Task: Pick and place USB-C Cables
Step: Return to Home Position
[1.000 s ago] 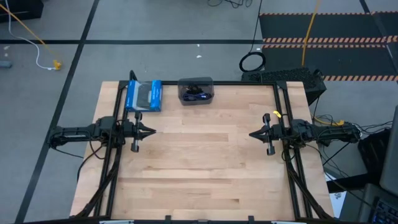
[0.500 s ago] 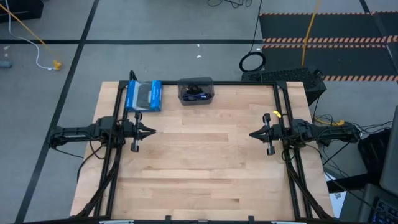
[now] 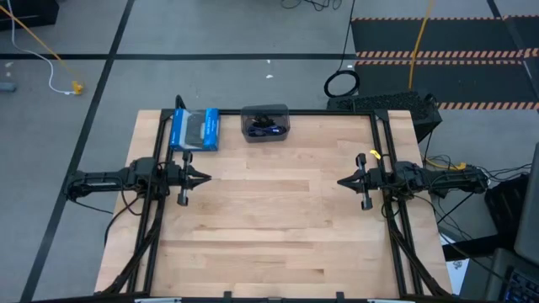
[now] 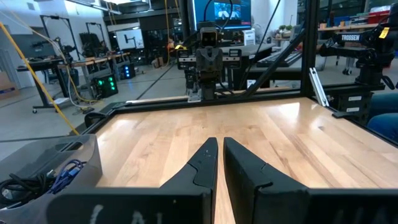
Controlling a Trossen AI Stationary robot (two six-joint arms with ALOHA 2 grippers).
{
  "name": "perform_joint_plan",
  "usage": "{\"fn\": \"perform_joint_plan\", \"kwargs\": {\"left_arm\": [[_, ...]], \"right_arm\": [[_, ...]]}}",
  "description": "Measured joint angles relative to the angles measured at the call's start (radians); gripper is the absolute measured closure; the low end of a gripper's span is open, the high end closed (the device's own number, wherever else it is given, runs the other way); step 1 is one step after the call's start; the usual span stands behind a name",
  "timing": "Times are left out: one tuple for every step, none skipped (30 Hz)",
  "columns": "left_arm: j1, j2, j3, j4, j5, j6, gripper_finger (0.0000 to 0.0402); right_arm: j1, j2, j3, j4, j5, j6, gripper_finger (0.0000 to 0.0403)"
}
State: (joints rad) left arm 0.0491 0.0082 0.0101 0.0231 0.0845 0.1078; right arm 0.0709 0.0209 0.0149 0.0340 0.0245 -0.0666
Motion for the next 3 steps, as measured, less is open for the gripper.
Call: {"fn": "perform_joint_plan", "kwargs": {"left_arm": [[0.0, 0.0, 0.0, 0.0, 0.0, 0.0, 0.0371], [0.0, 0.0, 0.0, 0.0, 0.0, 0.0, 0.0371], [0.0, 0.0, 0.0, 0.0, 0.0, 0.0, 0.0371]], "right_arm": [[0.0, 0.0, 0.0, 0.0, 0.0, 0.0, 0.0403], [0.0, 0.0, 0.0, 0.0, 0.0, 0.001, 0.0403], [0.0, 0.0, 0.0, 0.0, 0.0, 0.001, 0.0403]]}}
